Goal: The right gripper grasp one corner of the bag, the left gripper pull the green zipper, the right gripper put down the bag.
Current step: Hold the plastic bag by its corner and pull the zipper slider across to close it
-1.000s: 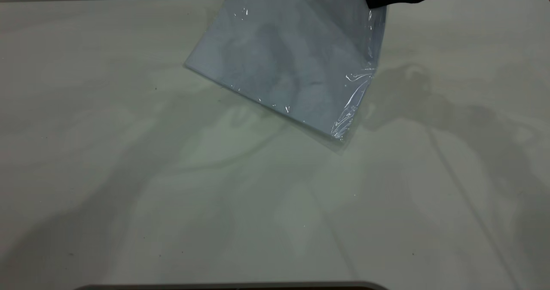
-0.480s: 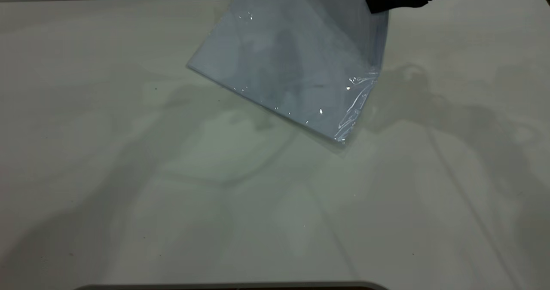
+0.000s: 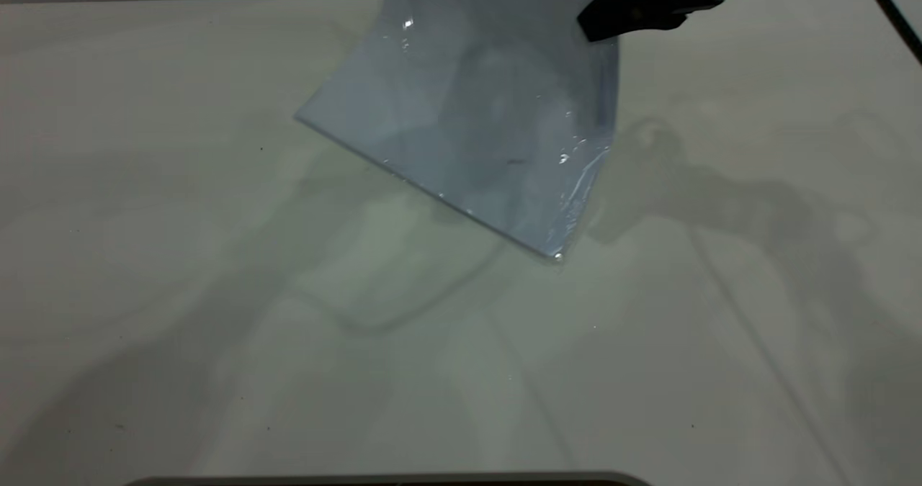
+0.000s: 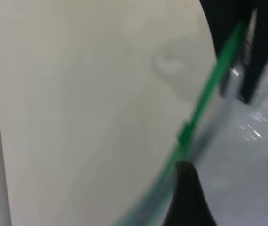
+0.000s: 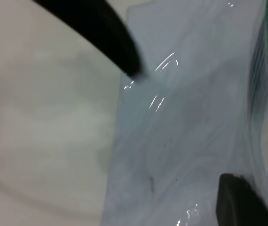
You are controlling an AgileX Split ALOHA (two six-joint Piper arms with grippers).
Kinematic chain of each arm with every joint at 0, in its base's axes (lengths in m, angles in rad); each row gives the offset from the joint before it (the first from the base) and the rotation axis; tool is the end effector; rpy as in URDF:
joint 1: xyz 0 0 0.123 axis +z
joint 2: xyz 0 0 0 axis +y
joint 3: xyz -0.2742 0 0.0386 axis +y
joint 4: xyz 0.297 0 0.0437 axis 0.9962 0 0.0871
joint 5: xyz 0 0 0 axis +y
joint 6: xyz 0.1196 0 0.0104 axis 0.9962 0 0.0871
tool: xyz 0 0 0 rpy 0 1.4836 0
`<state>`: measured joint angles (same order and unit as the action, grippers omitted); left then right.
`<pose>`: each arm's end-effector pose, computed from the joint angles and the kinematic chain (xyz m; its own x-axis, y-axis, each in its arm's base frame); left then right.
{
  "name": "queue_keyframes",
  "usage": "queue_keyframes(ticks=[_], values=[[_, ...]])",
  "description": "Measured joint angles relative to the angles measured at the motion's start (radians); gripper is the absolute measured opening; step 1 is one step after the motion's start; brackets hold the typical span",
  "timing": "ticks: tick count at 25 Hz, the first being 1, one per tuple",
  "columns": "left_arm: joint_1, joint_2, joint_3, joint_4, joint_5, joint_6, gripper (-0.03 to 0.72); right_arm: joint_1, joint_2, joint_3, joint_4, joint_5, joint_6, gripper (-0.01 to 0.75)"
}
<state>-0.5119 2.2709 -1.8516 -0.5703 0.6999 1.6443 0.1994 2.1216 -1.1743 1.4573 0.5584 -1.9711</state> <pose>0.4684 -0.3111 0.1353 0.3254 0.8148 -0.4797 0.8947 -0.1012 0.4351 0.4249 0.1504 0.0390 -0.4342 -0.5292 -0.7290 -0.8103 0.5829 0.0595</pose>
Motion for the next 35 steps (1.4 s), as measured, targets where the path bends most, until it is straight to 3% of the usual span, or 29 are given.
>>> queue_keyframes(ticks=[8, 11, 14, 24, 28, 35], values=[[-0.002, 0.066, -0.038, -0.045, -0.039, 0.093, 0.586, 0.001, 0.000, 0.000, 0.015, 0.017, 0.000, 0.034], [-0.002, 0.072, -0.038, -0.067, -0.040, 0.115, 0.553, 0.001, 0.000, 0.000, 0.015, 0.019, 0.000, 0.034], [-0.002, 0.072, -0.038, -0.103, -0.041, 0.132, 0.477, 0.001, 0.000, 0.000, 0.016, 0.020, 0.000, 0.034], [-0.002, 0.072, -0.039, -0.128, -0.044, 0.141, 0.090, 0.001, 0.000, 0.000, 0.017, 0.021, 0.000, 0.034], [-0.002, 0.072, -0.039, -0.125, -0.047, 0.141, 0.030, 0.001, 0.000, 0.000, 0.017, 0.021, 0.000, 0.034], [0.001, 0.072, -0.039, 0.006, -0.046, 0.055, 0.024, 0.000, 0.000, 0.000, 0.021, 0.021, 0.004, 0.034]])
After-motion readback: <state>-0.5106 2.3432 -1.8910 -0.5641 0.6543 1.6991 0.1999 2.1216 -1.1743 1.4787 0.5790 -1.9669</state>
